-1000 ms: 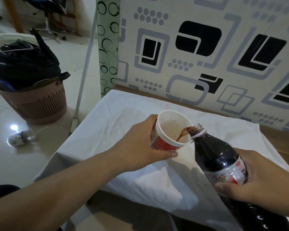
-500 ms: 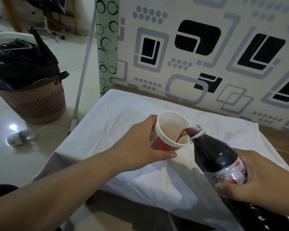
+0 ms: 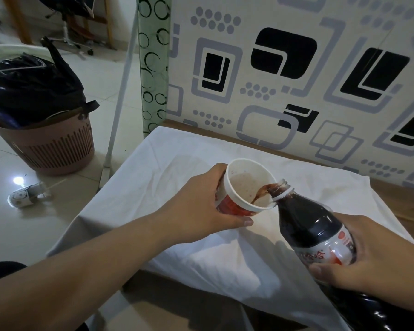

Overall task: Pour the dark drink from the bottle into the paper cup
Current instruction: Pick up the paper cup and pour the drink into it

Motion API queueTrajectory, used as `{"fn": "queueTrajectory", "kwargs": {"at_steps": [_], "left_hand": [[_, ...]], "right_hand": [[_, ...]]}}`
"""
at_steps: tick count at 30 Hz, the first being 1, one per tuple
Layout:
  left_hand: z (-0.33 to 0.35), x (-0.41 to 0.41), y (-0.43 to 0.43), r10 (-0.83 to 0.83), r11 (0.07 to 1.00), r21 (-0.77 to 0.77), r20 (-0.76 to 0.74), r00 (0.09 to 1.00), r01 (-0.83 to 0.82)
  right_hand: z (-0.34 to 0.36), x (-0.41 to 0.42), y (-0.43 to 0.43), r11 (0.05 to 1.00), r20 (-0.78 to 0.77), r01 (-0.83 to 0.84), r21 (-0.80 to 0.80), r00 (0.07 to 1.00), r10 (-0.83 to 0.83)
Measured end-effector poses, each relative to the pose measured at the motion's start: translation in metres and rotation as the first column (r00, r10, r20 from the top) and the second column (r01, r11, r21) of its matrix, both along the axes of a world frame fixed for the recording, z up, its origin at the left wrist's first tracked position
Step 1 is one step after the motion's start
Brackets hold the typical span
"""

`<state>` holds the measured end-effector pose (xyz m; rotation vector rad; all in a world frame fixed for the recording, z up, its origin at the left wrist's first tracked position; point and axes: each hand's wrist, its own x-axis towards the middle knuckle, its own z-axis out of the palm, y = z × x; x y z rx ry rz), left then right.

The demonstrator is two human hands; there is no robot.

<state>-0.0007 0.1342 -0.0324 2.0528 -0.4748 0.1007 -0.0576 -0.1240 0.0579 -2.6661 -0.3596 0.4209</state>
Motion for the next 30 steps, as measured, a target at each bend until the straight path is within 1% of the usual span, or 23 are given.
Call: {"fn": "queueTrajectory", "kwargs": {"at_steps": [5,16,23,30], "left_hand": [[0.000,0.000,0.000,0.007,1.000,0.012,-0.004,1.000,-0.007],[0.001,-0.001,0.000,-0.002,1.000,0.000,-0.022,1.000,0.002],[-0.001,0.000,-0.001,-0.009,1.000,0.005,-0.034,0.999,0.009],[-0.002,0.000,-0.002,-0.007,1.000,0.013,-0.038,0.999,0.007]], "right_hand": [[-0.001,0.000,-0.003,0.999,0.013,-0.005,-0.042,1.000,0.005],[0.007,-0.004,0.004,1.000,-0.058,0.014,-0.003,0.998,-0.015],[0.011,-0.007,0.002,0.998,-0.079,0.041,-0.045,0.996,-0.045],[0.009,-0.006,-0.006,0.998,-0.076,0.049,-0.032,0.996,-0.051]]}}
